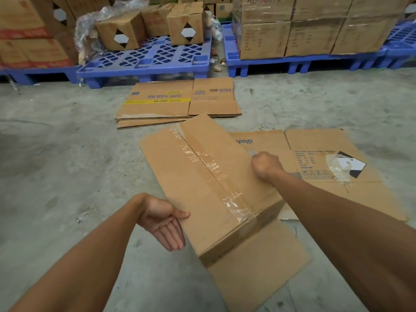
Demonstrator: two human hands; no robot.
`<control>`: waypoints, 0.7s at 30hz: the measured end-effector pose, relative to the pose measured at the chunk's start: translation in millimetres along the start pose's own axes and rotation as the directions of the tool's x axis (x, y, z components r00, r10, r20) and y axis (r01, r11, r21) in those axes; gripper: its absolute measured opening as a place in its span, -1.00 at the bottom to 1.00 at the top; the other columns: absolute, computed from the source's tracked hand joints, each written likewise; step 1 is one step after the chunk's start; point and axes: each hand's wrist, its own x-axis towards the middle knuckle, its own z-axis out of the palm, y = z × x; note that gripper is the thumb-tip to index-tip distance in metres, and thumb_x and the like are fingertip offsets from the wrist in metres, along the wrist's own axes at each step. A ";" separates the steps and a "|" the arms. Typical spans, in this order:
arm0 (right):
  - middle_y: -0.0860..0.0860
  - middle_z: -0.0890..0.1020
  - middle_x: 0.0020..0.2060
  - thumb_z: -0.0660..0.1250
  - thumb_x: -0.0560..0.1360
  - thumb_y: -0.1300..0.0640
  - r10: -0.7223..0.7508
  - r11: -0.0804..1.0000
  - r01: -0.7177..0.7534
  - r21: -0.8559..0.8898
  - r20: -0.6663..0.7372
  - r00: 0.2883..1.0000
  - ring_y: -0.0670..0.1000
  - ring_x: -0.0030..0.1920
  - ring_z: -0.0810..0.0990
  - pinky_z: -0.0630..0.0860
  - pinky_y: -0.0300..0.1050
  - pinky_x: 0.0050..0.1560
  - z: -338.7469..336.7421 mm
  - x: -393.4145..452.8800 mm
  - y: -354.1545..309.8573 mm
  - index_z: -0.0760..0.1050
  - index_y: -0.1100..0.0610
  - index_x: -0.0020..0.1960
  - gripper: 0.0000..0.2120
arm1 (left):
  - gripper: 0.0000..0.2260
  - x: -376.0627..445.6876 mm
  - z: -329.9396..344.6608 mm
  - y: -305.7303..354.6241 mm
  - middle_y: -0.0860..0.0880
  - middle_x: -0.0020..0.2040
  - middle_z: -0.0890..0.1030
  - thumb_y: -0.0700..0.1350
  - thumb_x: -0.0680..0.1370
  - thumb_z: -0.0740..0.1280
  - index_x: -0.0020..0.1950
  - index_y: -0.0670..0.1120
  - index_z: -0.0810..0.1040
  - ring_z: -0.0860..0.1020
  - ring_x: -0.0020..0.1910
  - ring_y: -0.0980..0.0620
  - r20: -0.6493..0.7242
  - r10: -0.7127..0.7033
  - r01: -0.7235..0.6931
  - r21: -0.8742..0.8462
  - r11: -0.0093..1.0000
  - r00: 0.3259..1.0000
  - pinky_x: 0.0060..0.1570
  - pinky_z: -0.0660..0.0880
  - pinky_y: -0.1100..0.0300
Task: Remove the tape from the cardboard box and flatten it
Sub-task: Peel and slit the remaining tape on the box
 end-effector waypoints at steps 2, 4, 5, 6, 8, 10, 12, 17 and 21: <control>0.21 0.46 0.31 0.07 0.60 0.00 0.038 0.995 -0.041 -0.092 -0.032 0.999 0.27 0.29 0.43 0.39 0.11 0.30 2.3 0.5 9.4 0.43 0.21 0.34 -0.57 | -0.35 4.2 5.5 3.7 -0.27 0.15 0.63 0.21 0.64 0.07 0.27 -0.40 0.47 0.63 0.13 -0.19 0.077 0.001 0.002 -0.039 0.999 0.997 0.15 0.57 -0.06; 0.20 0.44 0.31 0.08 0.60 -0.03 0.099 0.980 -0.103 -0.168 -0.029 0.995 0.26 0.28 0.43 0.39 0.14 0.30 1.8 -0.1 18.0 0.40 0.20 0.37 -0.55 | -0.31 3.1 5.2 10.7 -0.27 0.20 0.61 0.23 0.65 0.01 0.32 -0.39 0.45 0.58 0.20 -0.24 0.107 -0.049 0.049 0.007 0.999 0.993 0.13 0.56 -0.09; 0.20 0.44 0.32 0.07 0.61 -0.03 0.109 0.976 -0.113 -0.188 -0.030 0.994 0.25 0.28 0.44 0.41 0.11 0.29 -0.7 -0.2 20.6 0.39 0.20 0.37 -0.56 | -0.30 -0.2 5.0 17.9 -0.27 0.18 0.62 0.24 0.65 -0.02 0.31 -0.39 0.47 0.58 0.18 -0.25 0.083 -0.094 0.087 0.093 0.992 0.992 0.11 0.57 -0.07; 0.20 0.44 0.31 0.07 0.61 -0.02 0.119 0.972 -0.124 -0.198 -0.037 0.992 0.25 0.27 0.45 0.42 0.08 0.27 -4.2 -2.1 22.1 0.39 0.19 0.37 -0.57 | -0.30 -4.6 5.6 27.6 -0.26 0.14 0.64 0.23 0.66 -0.03 0.28 -0.38 0.51 0.61 0.14 -0.23 0.027 -0.137 0.128 0.216 0.968 0.990 0.09 0.58 -0.04; 0.20 0.46 0.30 0.08 0.63 0.01 0.132 0.967 -0.140 -0.211 -0.052 0.990 0.23 0.26 0.47 0.42 0.04 0.21 -8.6 1.0 27.2 0.40 0.21 0.35 -0.59 | -0.38 -15.2 13.2 51.9 -0.21 -0.02 0.69 0.17 0.67 0.03 0.13 -0.34 0.61 0.67 -0.02 -0.14 -0.169 -0.123 0.193 0.502 0.843 0.978 0.02 0.62 0.06; 0.21 0.46 0.32 0.06 0.65 0.04 0.139 0.967 -0.143 -0.210 -0.037 0.990 0.22 0.28 0.46 0.42 0.02 0.21 -10.0 5.1 30.1 0.41 0.24 0.35 -0.61 | -0.57 -12.6 21.3 73.4 -0.16 -0.14 0.71 0.08 0.64 0.19 -0.08 -0.23 0.66 0.66 -0.23 -0.05 -0.348 0.175 0.122 0.685 0.718 0.921 -0.12 0.62 0.15; 0.22 0.45 0.34 0.05 0.65 0.08 0.161 0.969 -0.162 -0.185 -0.019 0.987 0.23 0.29 0.45 0.45 0.05 0.24 -10.6 5.9 30.3 0.41 0.26 0.36 -0.60 | -0.77 2.8 24.7 88.4 -0.09 -0.20 0.70 -0.02 0.57 0.31 -0.19 -0.11 0.64 0.61 -0.25 -0.03 -0.398 0.592 -0.047 0.803 0.595 0.701 -0.18 0.58 0.17; 0.22 0.46 0.28 0.11 0.61 0.06 0.183 0.980 -0.187 -0.069 -0.060 0.981 0.28 0.21 0.50 0.52 0.19 0.19 -9.2 5.5 27.7 0.43 0.24 0.32 -0.62 | -0.87 46.3 26.7 86.9 0.00 0.04 0.46 -0.01 0.54 0.26 0.05 -0.01 0.49 0.44 0.11 -0.04 -0.332 0.918 0.023 0.942 0.335 0.215 0.05 0.37 0.05; 0.20 0.48 0.26 0.13 0.59 0.07 0.102 0.994 -0.107 -0.027 -0.134 0.986 0.27 0.26 0.46 0.52 0.19 0.17 -0.4 7.1 19.4 0.44 0.21 0.31 -0.63 | -0.74 70.8 30.7 49.5 0.00 0.12 0.51 -0.04 0.54 0.13 0.17 -0.04 0.47 0.47 0.12 -0.05 -0.316 0.945 0.077 0.943 0.323 -0.082 0.11 0.36 0.02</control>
